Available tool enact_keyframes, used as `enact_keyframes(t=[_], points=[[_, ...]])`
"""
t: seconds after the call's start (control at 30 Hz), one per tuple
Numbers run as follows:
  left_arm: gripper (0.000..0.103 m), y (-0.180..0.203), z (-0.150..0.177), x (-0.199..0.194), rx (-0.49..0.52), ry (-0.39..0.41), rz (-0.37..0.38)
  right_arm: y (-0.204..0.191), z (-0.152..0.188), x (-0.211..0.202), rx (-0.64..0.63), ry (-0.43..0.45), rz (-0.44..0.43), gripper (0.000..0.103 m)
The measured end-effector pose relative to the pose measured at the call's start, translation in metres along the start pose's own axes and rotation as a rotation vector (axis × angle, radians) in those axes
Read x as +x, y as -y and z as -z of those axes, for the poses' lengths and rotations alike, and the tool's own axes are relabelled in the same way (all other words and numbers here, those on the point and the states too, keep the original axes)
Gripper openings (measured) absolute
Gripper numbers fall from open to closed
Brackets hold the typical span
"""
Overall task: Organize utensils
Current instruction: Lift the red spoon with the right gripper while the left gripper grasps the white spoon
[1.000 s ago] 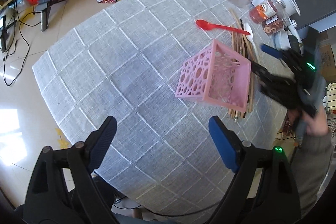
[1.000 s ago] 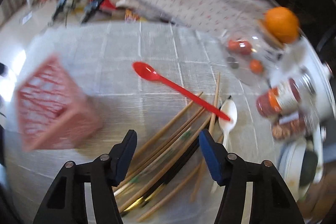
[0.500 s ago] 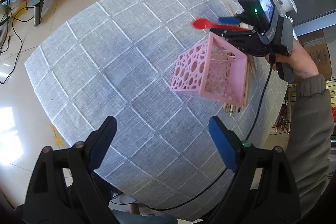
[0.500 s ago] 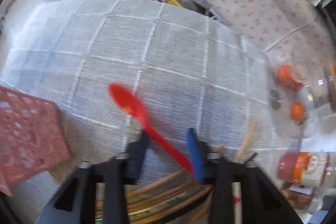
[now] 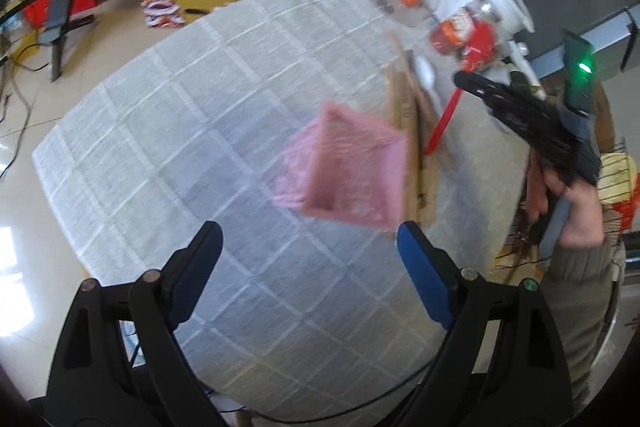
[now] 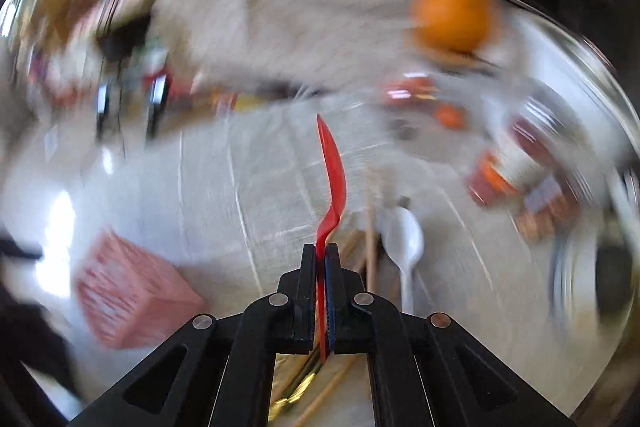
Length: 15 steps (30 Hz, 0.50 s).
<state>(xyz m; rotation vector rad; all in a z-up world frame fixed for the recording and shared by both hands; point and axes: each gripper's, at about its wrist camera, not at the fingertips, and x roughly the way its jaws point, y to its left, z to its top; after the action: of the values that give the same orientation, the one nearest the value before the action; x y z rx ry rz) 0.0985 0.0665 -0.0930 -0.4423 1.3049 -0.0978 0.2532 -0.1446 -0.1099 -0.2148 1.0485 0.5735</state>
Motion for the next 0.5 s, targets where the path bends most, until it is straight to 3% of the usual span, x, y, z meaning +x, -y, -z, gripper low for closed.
enact_keyframes(t=[0.1,0.17,0.27,0.37,0.5], points=[[0.089,0.018,-0.012,-0.002,-0.002,0.015,0.021,0.029,0.022,-0.042,0.252,0.071,-0.026,0.004],[0.088,0.039,-0.026,-0.003,-0.02,0.026,0.044,0.037,0.036,-0.063,0.333,0.102,-0.017,0.004],[0.088,0.086,-0.048,-0.003,0.049,0.071,0.054,0.034,0.058,-0.092,0.348,0.151,0.082,0.004],[0.088,0.133,-0.066,0.015,0.141,0.109,-0.006,0.033,0.07,-0.106,0.345,0.213,0.119,0.004],[0.082,0.16,-0.079,0.061,0.143,0.061,-0.023,0.051,0.083,-0.122,0.342,0.238,0.167,0.004]])
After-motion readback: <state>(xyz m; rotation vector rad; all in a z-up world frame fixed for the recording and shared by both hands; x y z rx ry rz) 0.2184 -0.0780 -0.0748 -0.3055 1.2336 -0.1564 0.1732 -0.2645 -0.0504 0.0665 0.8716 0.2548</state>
